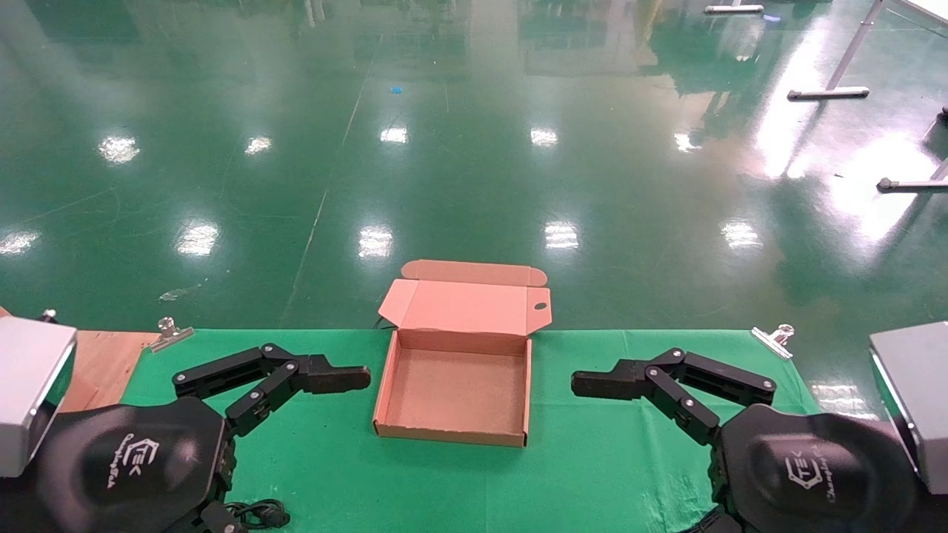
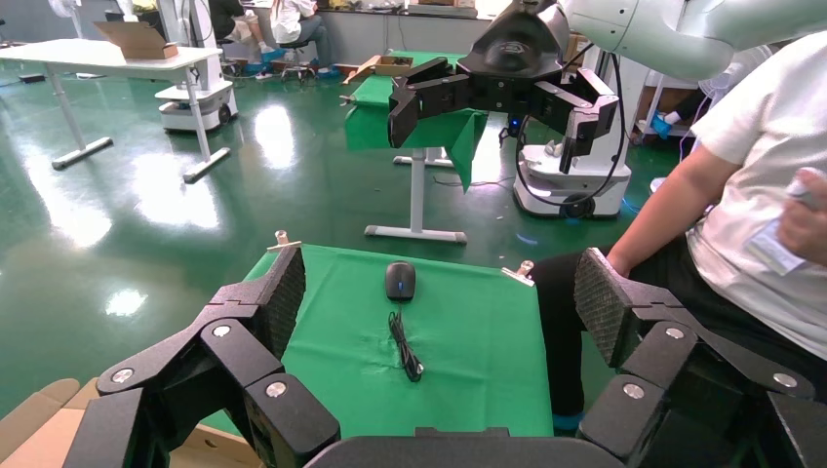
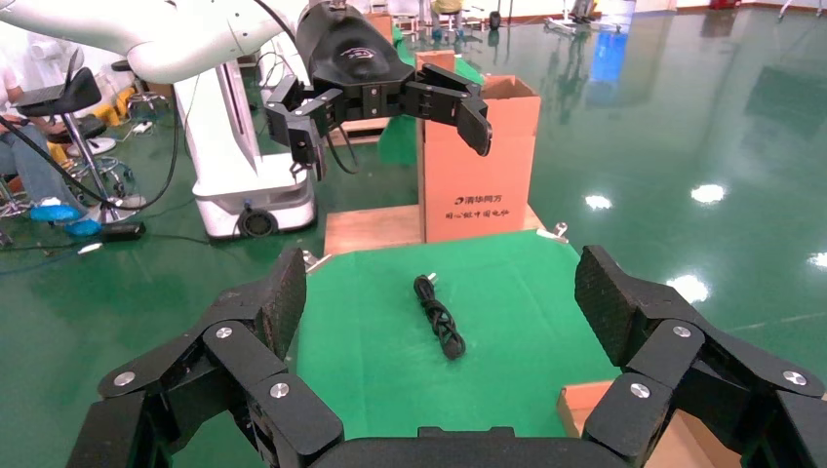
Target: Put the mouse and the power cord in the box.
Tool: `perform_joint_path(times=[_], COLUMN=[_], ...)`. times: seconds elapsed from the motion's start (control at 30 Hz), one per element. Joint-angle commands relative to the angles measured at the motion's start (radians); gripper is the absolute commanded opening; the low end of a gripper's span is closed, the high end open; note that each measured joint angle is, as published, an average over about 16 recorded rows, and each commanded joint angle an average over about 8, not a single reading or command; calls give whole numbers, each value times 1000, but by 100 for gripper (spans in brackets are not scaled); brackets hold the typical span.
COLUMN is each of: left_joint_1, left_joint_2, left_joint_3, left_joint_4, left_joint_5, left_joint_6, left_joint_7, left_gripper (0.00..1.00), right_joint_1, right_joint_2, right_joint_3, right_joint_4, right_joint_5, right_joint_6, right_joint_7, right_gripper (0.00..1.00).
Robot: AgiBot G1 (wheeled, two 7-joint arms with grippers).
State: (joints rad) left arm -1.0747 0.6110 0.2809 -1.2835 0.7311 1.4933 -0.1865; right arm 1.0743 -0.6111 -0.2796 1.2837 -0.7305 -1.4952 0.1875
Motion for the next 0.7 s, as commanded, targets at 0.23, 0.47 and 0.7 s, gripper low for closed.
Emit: perform_joint_path(times=[0.23,0.47,0.7], left_joint_1=[0,0,0], left_joint_2=[0,0,0], left_joint_3=[0,0,0], left_joint_4=[0,0,0], left_joint_5=[0,0,0], left_joint_6=[0,0,0], left_joint_7=[0,0,0], left_gripper=[100,100,100], right_joint_1=[0,0,0], right_joint_2=[0,0,0], right_joint_3=[0,0,0], right_joint_4=[0,0,0], right_joint_5=[0,0,0], right_joint_6=[0,0,0], right_joint_7=[0,0,0], right_gripper=[100,100,100])
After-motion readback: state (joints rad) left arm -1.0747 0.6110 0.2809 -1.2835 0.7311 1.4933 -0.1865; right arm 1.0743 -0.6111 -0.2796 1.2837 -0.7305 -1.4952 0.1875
